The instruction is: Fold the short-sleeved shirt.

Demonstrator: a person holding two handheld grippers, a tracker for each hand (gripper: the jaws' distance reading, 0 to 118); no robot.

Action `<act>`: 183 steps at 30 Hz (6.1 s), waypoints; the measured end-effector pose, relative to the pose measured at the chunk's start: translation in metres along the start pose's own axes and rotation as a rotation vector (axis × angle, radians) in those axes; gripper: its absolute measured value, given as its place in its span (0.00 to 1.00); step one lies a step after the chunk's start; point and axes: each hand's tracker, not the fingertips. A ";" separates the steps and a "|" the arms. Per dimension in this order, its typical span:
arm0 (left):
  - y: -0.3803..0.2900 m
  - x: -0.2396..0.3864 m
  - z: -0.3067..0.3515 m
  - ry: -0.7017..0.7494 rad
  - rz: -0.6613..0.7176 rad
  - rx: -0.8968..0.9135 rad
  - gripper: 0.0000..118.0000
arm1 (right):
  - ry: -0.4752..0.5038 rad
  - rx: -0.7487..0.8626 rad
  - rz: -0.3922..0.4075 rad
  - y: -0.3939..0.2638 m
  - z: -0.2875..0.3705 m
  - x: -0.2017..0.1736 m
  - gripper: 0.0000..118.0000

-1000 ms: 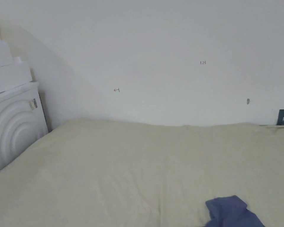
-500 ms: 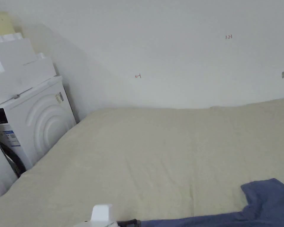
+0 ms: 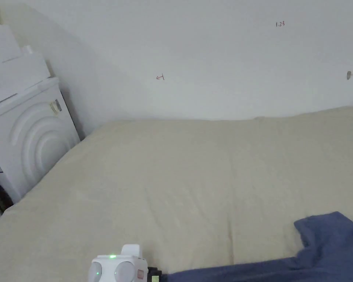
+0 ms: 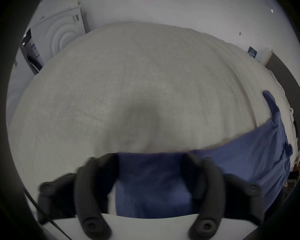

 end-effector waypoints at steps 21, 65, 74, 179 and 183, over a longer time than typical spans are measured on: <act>-0.011 -0.002 -0.004 -0.074 -0.031 0.010 0.06 | -0.107 -0.389 -0.001 0.148 -0.289 0.121 0.75; -0.154 -0.073 0.132 -0.383 0.111 0.248 0.73 | -0.120 -0.104 -0.135 -0.014 -0.048 0.133 0.65; -0.151 -0.040 0.253 -0.257 0.144 0.689 0.92 | -0.103 0.239 0.075 0.030 0.037 0.057 0.77; -0.162 0.194 0.058 -0.785 0.207 0.093 0.09 | -0.064 0.061 -0.209 -0.027 0.044 0.054 0.01; -0.170 0.221 0.051 -0.672 0.056 0.129 0.06 | -0.072 0.058 -0.204 -0.025 0.044 0.054 0.01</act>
